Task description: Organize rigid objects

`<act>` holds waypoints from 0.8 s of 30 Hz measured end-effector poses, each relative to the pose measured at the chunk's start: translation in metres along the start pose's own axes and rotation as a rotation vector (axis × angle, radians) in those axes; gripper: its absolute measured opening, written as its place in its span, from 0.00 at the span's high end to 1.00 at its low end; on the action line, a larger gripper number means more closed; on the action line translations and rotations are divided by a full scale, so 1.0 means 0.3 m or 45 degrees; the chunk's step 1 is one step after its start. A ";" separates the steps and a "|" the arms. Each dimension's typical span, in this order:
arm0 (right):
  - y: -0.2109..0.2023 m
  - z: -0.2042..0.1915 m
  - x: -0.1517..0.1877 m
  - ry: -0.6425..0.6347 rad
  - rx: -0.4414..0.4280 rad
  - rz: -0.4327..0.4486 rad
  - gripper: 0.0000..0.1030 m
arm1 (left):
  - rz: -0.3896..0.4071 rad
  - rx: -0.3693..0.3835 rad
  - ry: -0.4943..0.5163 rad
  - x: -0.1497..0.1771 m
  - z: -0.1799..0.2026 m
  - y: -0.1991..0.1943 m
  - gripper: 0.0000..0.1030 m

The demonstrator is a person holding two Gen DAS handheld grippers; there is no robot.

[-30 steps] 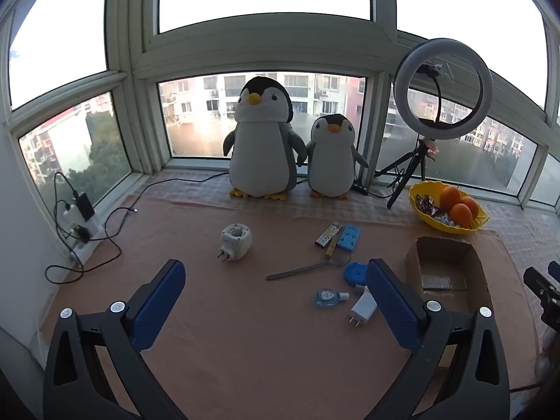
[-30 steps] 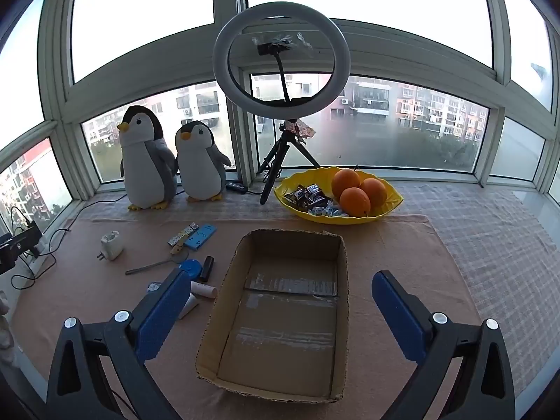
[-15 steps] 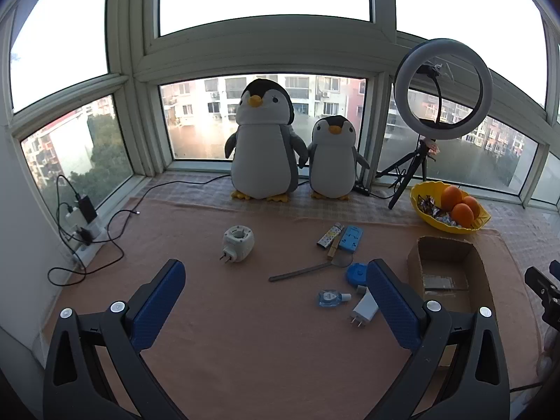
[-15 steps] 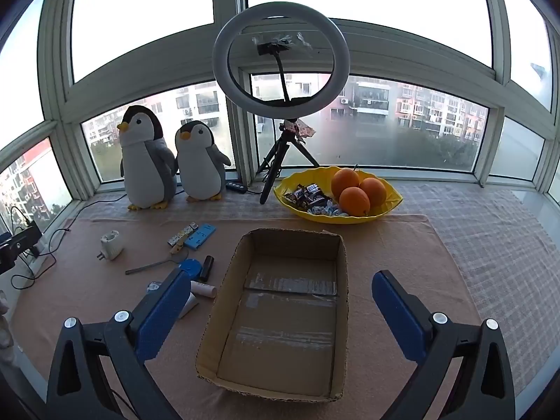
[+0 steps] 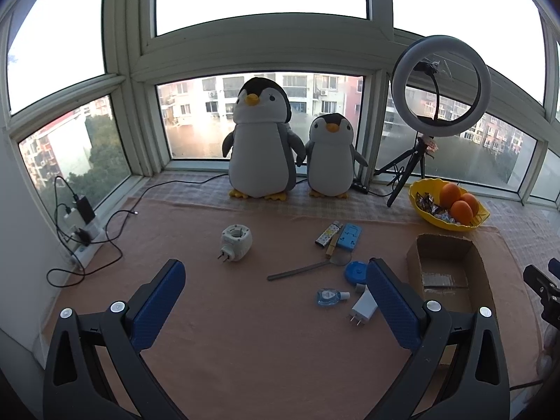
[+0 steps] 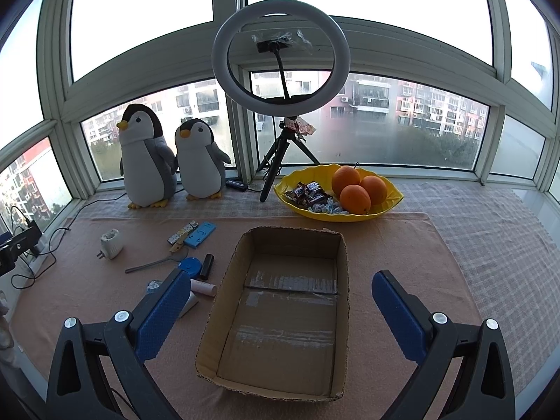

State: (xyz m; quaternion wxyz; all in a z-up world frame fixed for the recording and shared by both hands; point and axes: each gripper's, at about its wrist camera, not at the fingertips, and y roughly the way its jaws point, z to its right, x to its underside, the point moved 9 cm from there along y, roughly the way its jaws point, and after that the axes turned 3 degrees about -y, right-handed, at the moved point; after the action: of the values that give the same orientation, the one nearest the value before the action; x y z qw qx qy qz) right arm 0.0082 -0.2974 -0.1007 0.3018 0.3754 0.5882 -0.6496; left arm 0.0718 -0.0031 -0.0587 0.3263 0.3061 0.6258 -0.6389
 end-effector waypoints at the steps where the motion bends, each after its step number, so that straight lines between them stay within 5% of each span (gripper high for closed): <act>1: 0.000 0.000 0.000 0.000 0.000 0.001 0.01 | 0.001 0.000 0.000 0.000 0.001 0.000 0.00; 24: 0.010 0.010 0.013 0.015 0.000 -0.014 0.01 | -0.002 -0.005 0.001 0.003 -0.004 0.005 0.00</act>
State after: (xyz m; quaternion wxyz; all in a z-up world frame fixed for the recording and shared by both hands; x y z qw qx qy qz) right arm 0.0082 -0.3006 -0.1056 0.2946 0.3760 0.5921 -0.6490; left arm 0.0725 -0.0018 -0.0603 0.3261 0.3052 0.6274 -0.6379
